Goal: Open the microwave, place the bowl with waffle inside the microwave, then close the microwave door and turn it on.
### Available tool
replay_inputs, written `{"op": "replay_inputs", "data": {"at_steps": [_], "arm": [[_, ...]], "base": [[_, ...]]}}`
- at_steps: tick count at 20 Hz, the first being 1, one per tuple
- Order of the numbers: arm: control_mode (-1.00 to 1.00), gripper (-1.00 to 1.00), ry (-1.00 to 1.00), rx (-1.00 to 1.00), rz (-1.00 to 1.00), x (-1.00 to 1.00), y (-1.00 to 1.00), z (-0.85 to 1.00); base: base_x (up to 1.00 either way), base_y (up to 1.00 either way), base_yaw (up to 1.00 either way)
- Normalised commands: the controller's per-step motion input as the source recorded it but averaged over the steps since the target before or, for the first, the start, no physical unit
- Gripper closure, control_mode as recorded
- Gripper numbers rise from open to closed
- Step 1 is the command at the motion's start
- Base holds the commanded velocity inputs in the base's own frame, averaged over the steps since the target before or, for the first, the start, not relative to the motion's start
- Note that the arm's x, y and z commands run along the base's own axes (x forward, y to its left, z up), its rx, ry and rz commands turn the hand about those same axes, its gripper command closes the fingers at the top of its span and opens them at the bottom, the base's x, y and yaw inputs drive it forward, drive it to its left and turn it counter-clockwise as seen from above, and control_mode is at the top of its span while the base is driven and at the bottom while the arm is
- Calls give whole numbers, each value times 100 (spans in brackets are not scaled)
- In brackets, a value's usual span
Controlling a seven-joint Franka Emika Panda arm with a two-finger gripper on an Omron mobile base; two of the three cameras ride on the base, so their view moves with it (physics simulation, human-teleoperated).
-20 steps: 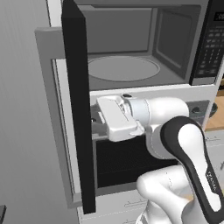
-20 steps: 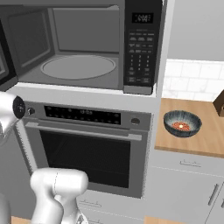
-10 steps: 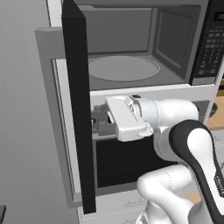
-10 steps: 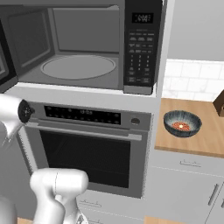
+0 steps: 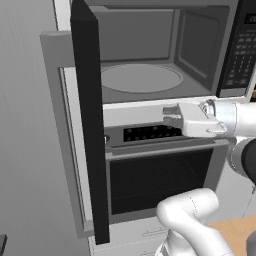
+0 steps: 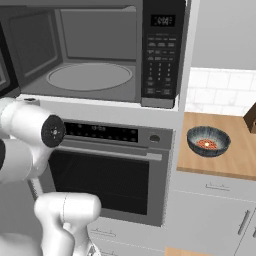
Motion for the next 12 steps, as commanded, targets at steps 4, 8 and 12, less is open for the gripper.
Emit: {"op": "replay_inputs", "data": {"at_steps": [4,8,12], "arm": [[-100,-100,23,0,-36,-10,-99,0],[-100,-100,28,-1,-36,-8,-100,0],[-100,-100,36,-3,-39,-2,-97,0]], "base": [[0,0,0],[0,0,0],[0,0,0]]}}
